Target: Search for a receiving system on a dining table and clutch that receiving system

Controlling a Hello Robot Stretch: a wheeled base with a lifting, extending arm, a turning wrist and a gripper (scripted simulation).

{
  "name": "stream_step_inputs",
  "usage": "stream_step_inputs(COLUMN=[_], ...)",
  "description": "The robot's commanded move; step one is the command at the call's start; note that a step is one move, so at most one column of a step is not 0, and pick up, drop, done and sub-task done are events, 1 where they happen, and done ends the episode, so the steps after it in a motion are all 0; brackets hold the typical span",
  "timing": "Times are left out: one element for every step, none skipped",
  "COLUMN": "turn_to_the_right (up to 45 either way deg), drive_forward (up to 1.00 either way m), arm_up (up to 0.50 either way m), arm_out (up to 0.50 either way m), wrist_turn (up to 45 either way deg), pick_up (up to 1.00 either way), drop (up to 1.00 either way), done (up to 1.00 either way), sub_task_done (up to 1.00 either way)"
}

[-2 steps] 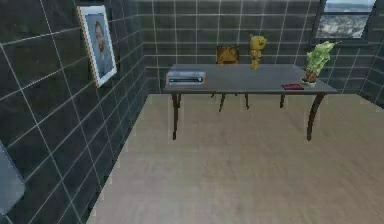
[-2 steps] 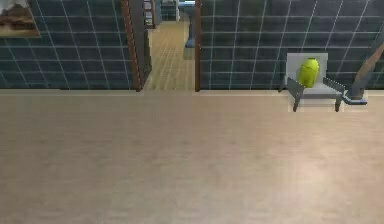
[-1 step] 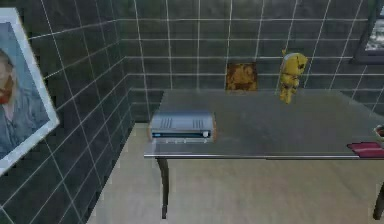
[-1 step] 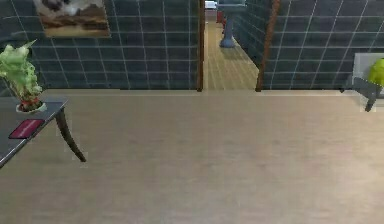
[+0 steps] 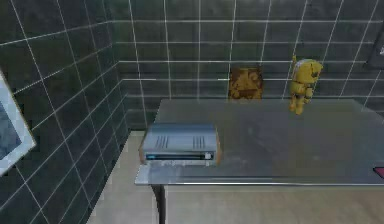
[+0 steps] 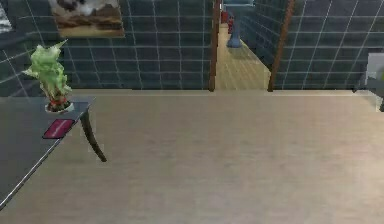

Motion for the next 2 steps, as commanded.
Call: stream_step_inputs(turn_to_the_right=[-45.0, -45.0], drive_forward=[0.00, 0.00], arm_up=[0.00, 0.00], arm_out=[0.00, 0.00], wrist_turn=[0.0, 0.0], pick_up=[0.00, 0.00], drop=[0.00, 0.00], done=[0.00, 0.00], sub_task_done=[0.00, 0.00])
